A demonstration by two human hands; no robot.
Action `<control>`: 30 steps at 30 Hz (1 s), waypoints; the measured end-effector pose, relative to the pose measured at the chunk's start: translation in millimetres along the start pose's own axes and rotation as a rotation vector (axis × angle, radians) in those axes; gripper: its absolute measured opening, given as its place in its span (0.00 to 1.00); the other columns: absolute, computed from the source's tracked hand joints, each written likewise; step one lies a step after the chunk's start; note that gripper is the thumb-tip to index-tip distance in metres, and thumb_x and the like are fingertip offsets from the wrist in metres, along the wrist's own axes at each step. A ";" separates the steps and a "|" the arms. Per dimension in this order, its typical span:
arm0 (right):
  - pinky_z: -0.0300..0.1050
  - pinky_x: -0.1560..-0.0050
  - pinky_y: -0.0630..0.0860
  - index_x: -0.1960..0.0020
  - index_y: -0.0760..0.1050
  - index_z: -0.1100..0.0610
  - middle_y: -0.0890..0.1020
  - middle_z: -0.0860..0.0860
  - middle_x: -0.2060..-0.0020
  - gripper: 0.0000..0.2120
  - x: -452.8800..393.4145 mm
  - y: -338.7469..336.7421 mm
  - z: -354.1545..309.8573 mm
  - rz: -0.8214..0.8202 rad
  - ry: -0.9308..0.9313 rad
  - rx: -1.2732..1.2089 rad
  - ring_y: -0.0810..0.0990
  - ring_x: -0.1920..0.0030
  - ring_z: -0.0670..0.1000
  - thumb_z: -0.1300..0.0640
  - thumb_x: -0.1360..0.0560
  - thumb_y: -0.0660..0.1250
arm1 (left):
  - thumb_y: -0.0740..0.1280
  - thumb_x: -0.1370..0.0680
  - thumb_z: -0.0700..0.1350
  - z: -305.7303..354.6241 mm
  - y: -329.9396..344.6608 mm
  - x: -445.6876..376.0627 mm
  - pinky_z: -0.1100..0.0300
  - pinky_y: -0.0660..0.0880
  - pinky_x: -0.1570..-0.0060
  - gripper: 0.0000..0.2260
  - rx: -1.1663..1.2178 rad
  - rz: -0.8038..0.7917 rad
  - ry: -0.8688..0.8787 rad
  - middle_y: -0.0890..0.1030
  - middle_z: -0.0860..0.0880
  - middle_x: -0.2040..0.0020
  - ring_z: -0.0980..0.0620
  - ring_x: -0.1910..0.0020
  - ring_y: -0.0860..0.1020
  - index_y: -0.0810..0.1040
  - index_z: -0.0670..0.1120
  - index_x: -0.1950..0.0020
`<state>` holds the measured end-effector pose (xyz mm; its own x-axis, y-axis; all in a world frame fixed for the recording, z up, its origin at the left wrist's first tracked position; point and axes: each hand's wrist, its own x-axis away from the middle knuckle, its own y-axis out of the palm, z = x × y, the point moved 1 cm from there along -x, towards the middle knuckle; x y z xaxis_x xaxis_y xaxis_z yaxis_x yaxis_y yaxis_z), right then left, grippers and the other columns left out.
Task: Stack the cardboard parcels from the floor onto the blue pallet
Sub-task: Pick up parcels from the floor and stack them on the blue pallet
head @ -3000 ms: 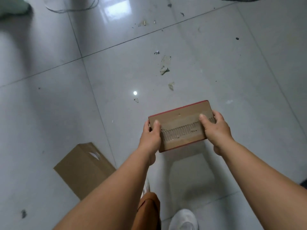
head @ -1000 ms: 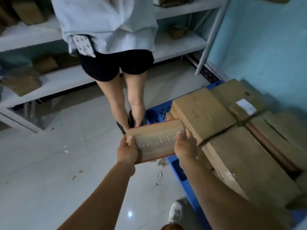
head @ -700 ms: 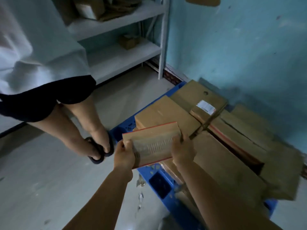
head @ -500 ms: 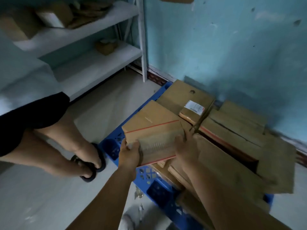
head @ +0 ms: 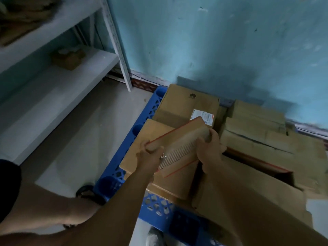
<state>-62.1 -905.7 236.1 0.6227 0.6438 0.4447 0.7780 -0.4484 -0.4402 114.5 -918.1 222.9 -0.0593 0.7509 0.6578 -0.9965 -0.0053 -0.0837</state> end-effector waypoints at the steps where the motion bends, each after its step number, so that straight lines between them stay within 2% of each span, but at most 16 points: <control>1: 0.48 0.43 0.69 0.27 0.61 0.44 0.53 0.53 0.28 0.24 -6.6 4.1 -3.4 0.000 -0.008 -0.018 0.67 0.45 0.53 0.53 0.21 0.61 | 0.69 0.25 0.46 3.5 2.4 -6.7 0.54 0.77 0.61 0.25 -0.012 -0.010 0.010 0.71 0.46 0.37 0.45 0.48 0.78 0.64 0.56 0.31; 4: 0.48 0.40 0.70 0.26 0.58 0.44 0.53 0.53 0.27 0.29 -24.0 13.8 -10.2 0.005 -0.067 -0.057 0.70 0.39 0.55 0.57 0.23 0.64 | 0.68 0.24 0.42 8.2 8.2 -24.4 0.45 0.79 0.48 0.17 -0.041 -0.033 0.030 0.75 0.49 0.46 0.46 0.49 0.78 0.67 0.52 0.38; 6: 0.50 0.42 0.74 0.25 0.53 0.41 0.54 0.53 0.26 0.36 -33.5 20.6 -13.8 -0.018 -0.091 -0.078 0.71 0.39 0.55 0.58 0.25 0.66 | 0.68 0.23 0.41 10.9 11.9 -32.9 0.44 0.79 0.46 0.15 -0.026 -0.041 0.039 0.76 0.50 0.47 0.47 0.49 0.79 0.67 0.52 0.40; 7: 0.51 0.47 0.78 0.24 0.49 0.38 0.56 0.53 0.26 0.39 -38.1 24.7 -15.6 -0.033 -0.102 -0.089 0.74 0.42 0.54 0.59 0.25 0.67 | 0.67 0.23 0.40 12.4 14.5 -36.8 0.46 0.79 0.47 0.15 -0.035 -0.035 0.062 0.76 0.49 0.46 0.47 0.49 0.79 0.68 0.52 0.40; 9: 0.43 0.62 0.78 0.24 0.44 0.38 0.61 0.52 0.27 0.43 -46.5 35.2 -17.9 -0.097 -0.095 -0.152 0.76 0.52 0.49 0.61 0.25 0.67 | 0.65 0.22 0.38 16.2 23.3 -44.0 0.52 0.79 0.52 0.15 -0.099 0.003 0.138 0.77 0.48 0.45 0.49 0.51 0.78 0.68 0.54 0.40; 10: 0.43 0.63 0.77 0.24 0.42 0.39 0.64 0.52 0.29 0.43 -50.2 41.1 -19.5 -0.143 -0.087 -0.205 0.77 0.52 0.48 0.62 0.24 0.66 | 0.64 0.22 0.37 19.0 29.8 -47.5 0.55 0.78 0.56 0.17 -0.122 0.018 0.177 0.77 0.49 0.46 0.49 0.53 0.78 0.68 0.54 0.38; 12: 0.52 0.51 0.80 0.23 0.42 0.43 0.72 0.51 0.34 0.42 -58.5 51.2 -21.1 -0.218 -0.081 -0.291 0.78 0.46 0.51 0.62 0.24 0.66 | 0.63 0.23 0.35 24.7 44.9 -58.4 0.54 0.76 0.59 0.24 -0.117 0.029 0.222 0.76 0.52 0.50 0.49 0.56 0.77 0.66 0.54 0.30; 14: 0.55 0.47 0.80 0.26 0.56 0.50 0.78 0.51 0.41 0.33 -71.6 60.2 -20.5 -0.234 -0.106 -0.281 0.80 0.46 0.52 0.62 0.25 0.68 | 0.63 0.23 0.34 31.3 57.0 -74.0 0.54 0.77 0.56 0.27 -0.082 0.048 0.220 0.76 0.52 0.49 0.49 0.56 0.77 0.63 0.55 0.27; 16: 0.53 0.46 0.80 0.32 0.66 0.54 0.80 0.50 0.43 0.25 -86.4 69.8 -17.1 -0.233 -0.120 -0.215 0.81 0.45 0.51 0.62 0.26 0.68 | 0.62 0.22 0.35 37.6 61.9 -94.9 0.57 0.76 0.59 0.27 -0.082 0.066 0.209 0.76 0.52 0.48 0.51 0.59 0.76 0.63 0.55 0.27; 18: 0.55 0.40 0.76 0.28 0.62 0.50 0.76 0.51 0.37 0.31 -101.4 83.0 -10.0 -0.239 -0.140 -0.172 0.77 0.38 0.52 0.57 0.28 0.69 | 0.62 0.21 0.36 45.9 64.6 -119.4 0.61 0.75 0.63 0.27 -0.114 0.049 0.224 0.76 0.54 0.45 0.53 0.61 0.76 0.63 0.57 0.26; 20: 0.58 0.35 0.71 0.24 0.54 0.45 0.70 0.52 0.30 0.40 -121.4 99.5 -1.7 -0.215 -0.163 -0.127 0.70 0.32 0.54 0.49 0.32 0.69 | 0.61 0.21 0.38 56.1 68.7 -145.4 0.60 0.77 0.59 0.26 -0.177 0.025 0.267 0.75 0.54 0.40 0.55 0.57 0.77 0.62 0.57 0.25; 21: 0.59 0.33 0.69 0.24 0.51 0.44 0.67 0.53 0.29 0.42 -131.1 106.6 -0.4 -0.203 -0.158 -0.118 0.68 0.31 0.55 0.48 0.31 0.69 | 0.61 0.21 0.39 61.1 71.5 -157.7 0.59 0.77 0.55 0.26 -0.209 0.008 0.287 0.75 0.52 0.37 0.55 0.54 0.77 0.62 0.56 0.25; 24: 0.59 0.33 0.69 0.23 0.49 0.45 0.64 0.54 0.29 0.42 -163.1 122.8 -0.7 -0.191 -0.170 -0.085 0.67 0.31 0.55 0.51 0.29 0.70 | 0.60 0.21 0.39 70.7 81.3 -195.6 0.57 0.76 0.48 0.26 -0.246 -0.037 0.326 0.74 0.52 0.37 0.52 0.48 0.75 0.61 0.54 0.24; 26: 0.59 0.35 0.70 0.23 0.49 0.46 0.64 0.54 0.29 0.44 -182.2 128.2 -0.7 -0.210 -0.186 -0.053 0.68 0.32 0.56 0.49 0.30 0.71 | 0.61 0.21 0.39 70.4 88.9 -222.2 0.52 0.77 0.44 0.27 -0.256 -0.048 0.319 0.73 0.50 0.34 0.49 0.45 0.76 0.60 0.56 0.24; 30: 0.57 0.33 0.68 0.22 0.48 0.52 0.64 0.53 0.28 0.41 -212.9 131.0 9.3 -0.245 -0.190 0.042 0.67 0.32 0.55 0.50 0.27 0.69 | 0.62 0.22 0.43 60.1 108.4 -260.1 0.49 0.79 0.46 0.28 -0.296 -0.072 0.274 0.74 0.49 0.34 0.46 0.46 0.79 0.59 0.60 0.25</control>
<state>-93.6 -1095.7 76.6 0.3869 0.8357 0.3899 0.8964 -0.2416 -0.3717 18.3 -1153.7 87.7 0.0677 0.8908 0.4494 -0.9351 0.2137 -0.2826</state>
